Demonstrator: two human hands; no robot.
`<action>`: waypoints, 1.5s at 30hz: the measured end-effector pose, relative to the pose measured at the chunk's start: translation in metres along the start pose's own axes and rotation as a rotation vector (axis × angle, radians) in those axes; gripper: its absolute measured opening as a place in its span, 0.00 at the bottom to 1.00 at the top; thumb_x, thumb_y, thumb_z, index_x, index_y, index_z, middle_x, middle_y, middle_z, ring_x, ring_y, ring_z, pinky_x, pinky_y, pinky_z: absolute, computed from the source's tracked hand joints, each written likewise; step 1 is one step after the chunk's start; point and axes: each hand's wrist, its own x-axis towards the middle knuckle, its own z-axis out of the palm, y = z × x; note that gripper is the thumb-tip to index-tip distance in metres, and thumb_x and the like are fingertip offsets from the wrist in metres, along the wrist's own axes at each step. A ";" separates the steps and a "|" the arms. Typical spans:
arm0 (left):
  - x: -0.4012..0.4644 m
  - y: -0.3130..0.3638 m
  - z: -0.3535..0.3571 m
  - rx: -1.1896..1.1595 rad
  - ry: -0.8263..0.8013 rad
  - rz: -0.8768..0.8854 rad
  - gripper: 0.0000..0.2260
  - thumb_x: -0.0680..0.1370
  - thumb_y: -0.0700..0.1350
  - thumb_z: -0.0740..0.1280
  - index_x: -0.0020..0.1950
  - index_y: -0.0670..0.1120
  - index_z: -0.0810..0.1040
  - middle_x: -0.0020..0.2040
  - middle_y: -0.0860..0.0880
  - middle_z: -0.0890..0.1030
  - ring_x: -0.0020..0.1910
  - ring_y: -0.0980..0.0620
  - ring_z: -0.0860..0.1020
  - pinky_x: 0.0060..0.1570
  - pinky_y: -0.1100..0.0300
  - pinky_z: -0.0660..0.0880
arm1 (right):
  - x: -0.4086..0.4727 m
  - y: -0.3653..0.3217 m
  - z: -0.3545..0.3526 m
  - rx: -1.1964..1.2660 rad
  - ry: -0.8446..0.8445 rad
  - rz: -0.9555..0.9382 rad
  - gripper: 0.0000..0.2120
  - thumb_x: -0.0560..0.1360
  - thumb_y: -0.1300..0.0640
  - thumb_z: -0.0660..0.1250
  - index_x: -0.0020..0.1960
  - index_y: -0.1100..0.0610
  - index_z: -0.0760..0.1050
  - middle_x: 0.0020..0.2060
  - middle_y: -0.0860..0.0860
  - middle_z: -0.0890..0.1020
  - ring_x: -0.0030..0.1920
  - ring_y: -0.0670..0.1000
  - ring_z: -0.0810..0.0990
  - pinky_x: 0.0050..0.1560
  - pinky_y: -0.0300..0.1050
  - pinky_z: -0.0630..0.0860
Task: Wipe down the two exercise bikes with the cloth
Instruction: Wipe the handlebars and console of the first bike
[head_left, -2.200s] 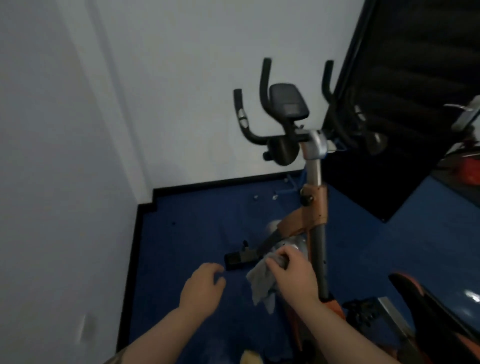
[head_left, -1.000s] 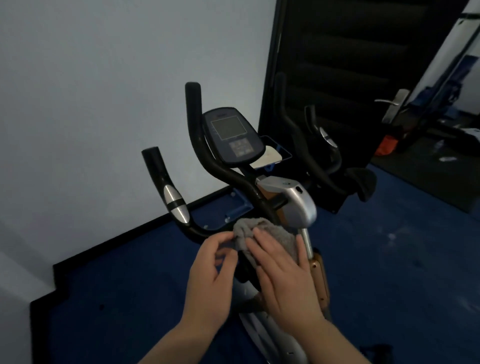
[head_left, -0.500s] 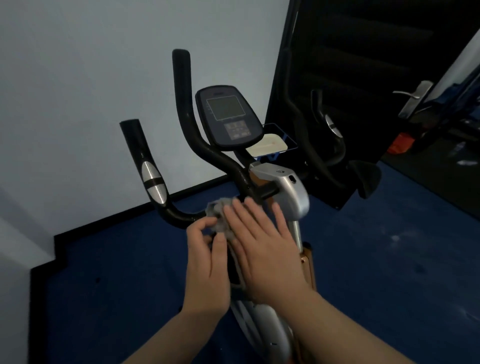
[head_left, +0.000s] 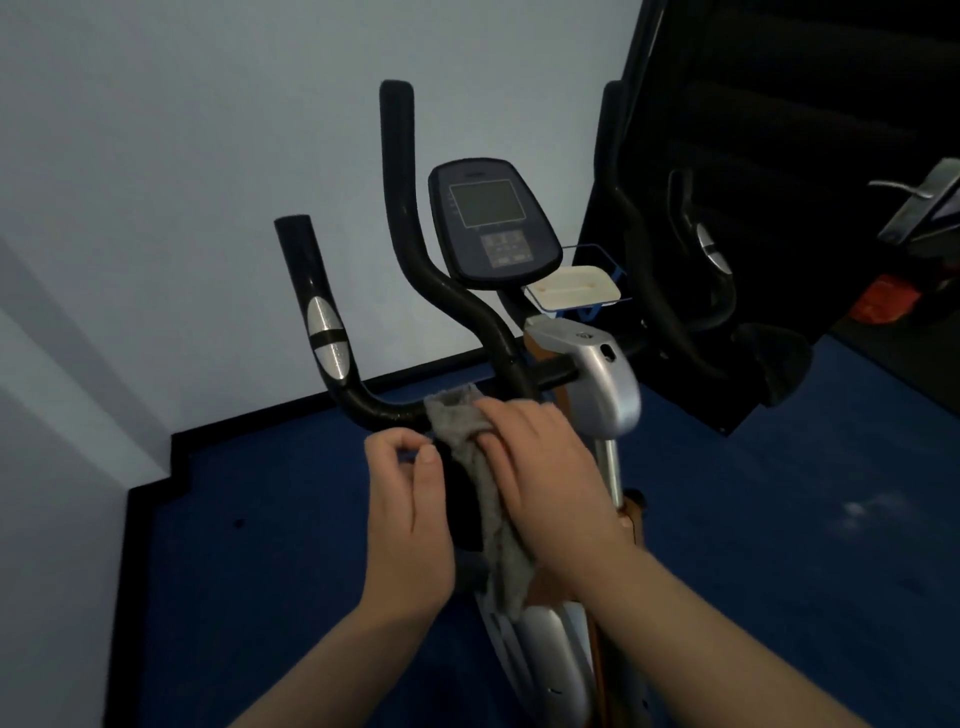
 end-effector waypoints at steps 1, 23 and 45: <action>0.000 0.000 0.000 0.006 0.000 -0.005 0.04 0.78 0.53 0.55 0.48 0.58 0.68 0.43 0.59 0.74 0.42 0.60 0.74 0.41 0.70 0.71 | -0.013 0.002 -0.001 0.087 0.003 0.089 0.18 0.80 0.45 0.51 0.66 0.50 0.69 0.53 0.45 0.76 0.54 0.45 0.74 0.53 0.36 0.70; -0.002 0.001 -0.004 -0.139 -0.001 -0.132 0.08 0.82 0.47 0.58 0.50 0.49 0.76 0.42 0.60 0.79 0.43 0.63 0.77 0.43 0.73 0.72 | 0.015 -0.009 0.007 -0.131 0.087 -0.073 0.08 0.79 0.55 0.60 0.54 0.55 0.75 0.50 0.50 0.79 0.51 0.50 0.78 0.57 0.46 0.71; -0.024 0.001 -0.004 -0.278 0.108 -0.134 0.25 0.78 0.58 0.50 0.55 0.44 0.80 0.51 0.48 0.84 0.54 0.52 0.80 0.54 0.62 0.74 | -0.011 -0.037 0.024 0.244 0.306 -0.101 0.06 0.77 0.58 0.63 0.49 0.56 0.79 0.47 0.49 0.80 0.48 0.48 0.77 0.49 0.40 0.74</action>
